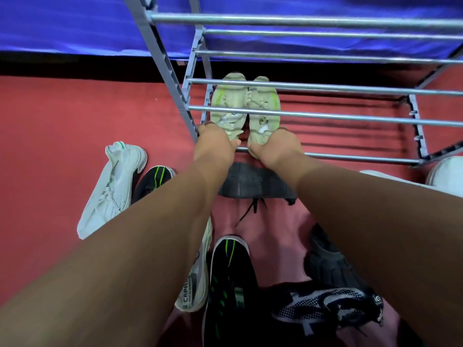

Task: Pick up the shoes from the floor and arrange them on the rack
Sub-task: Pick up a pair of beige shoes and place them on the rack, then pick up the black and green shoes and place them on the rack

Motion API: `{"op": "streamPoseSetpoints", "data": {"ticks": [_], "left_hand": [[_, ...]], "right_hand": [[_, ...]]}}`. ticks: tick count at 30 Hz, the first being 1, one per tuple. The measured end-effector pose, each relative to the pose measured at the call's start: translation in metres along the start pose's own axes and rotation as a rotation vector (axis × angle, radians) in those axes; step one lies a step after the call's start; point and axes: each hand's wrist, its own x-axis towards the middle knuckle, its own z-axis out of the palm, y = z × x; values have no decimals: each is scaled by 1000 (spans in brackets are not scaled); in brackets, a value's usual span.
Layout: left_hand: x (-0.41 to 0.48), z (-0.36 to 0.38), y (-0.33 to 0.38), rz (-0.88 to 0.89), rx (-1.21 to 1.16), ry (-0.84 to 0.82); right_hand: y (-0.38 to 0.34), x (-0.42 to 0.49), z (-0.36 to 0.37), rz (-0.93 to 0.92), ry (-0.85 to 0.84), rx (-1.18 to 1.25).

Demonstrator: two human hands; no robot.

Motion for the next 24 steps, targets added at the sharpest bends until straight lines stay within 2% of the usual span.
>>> {"op": "streamPoseSetpoints", "data": {"ticks": [5,8,10,15,20,24], "left_hand": [[-8,2,-11,113,268,109],[-21,-2,-17,171,229,91],[-30,-4,-24,193,167,80],[-79,-15,-24,234,-6,74],[-150,-31,-20,244,-309,-4],[-208,-52,-13,236,-423,2]], "right_hand": [[15,-8,3,-97,-59,-127],[25,-21,0,-215,11,-228],[30,-33,-3,-275,47,-274],[42,-79,-12,-355,7,-235],[49,-134,-37,-417,6,-97],[53,-190,-63,-457,41,45]]}}
